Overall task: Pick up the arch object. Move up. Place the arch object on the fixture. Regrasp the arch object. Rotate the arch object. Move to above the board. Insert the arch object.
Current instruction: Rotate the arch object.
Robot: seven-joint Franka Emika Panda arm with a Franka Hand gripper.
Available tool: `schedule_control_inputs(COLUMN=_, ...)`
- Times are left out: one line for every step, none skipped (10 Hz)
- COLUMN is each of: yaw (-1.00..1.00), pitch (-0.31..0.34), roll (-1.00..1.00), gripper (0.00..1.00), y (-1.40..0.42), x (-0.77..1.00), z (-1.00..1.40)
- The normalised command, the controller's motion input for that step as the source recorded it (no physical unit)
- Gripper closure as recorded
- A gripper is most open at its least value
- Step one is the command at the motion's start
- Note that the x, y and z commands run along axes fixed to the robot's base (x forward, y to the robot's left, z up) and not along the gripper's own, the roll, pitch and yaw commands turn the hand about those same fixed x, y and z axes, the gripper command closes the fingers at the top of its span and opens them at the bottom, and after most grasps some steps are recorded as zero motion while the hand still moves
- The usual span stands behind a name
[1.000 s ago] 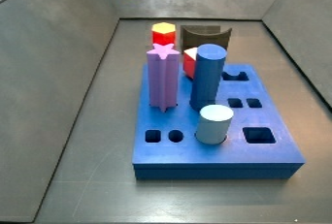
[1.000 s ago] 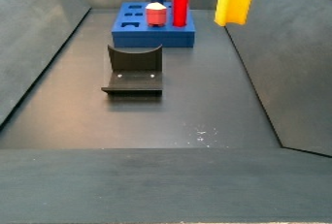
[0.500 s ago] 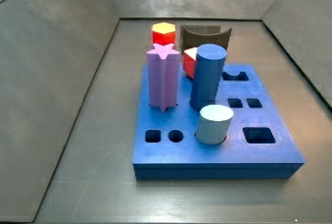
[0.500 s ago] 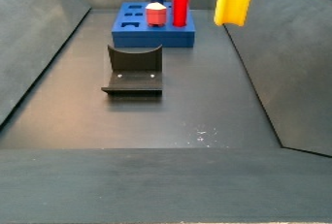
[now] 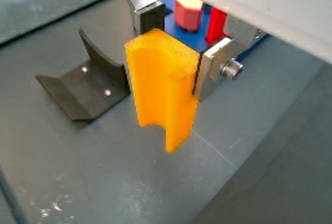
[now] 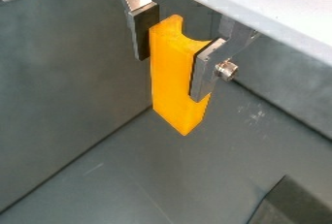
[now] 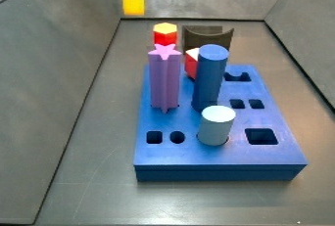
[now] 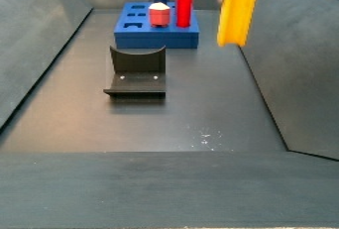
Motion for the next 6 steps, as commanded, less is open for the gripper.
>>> schedule_control_inputs(yaw=-0.07, pitch=-0.052, roll=-0.10, gripper=1.00, y=0.02, x=0.01, z=-1.00)
schedule_control_inputs(yaw=-0.06, pitch=-0.048, roll=-0.08, gripper=1.00, y=0.02, x=0.01, z=-1.00)
schedule_control_inputs(yaw=-0.06, pitch=-0.046, roll=-0.07, gripper=1.00, y=0.03, x=0.02, z=-1.00)
schedule_control_inputs(yaw=-0.06, pitch=-0.044, roll=-0.05, gripper=1.00, y=0.04, x=0.02, z=-1.00)
schedule_control_inputs(yaw=-0.06, pitch=-0.045, roll=-0.05, gripper=1.00, y=0.04, x=0.02, z=-1.00)
schedule_control_inputs(yaw=-0.06, pitch=-0.044, roll=-0.03, gripper=1.00, y=0.05, x=0.02, z=-1.00)
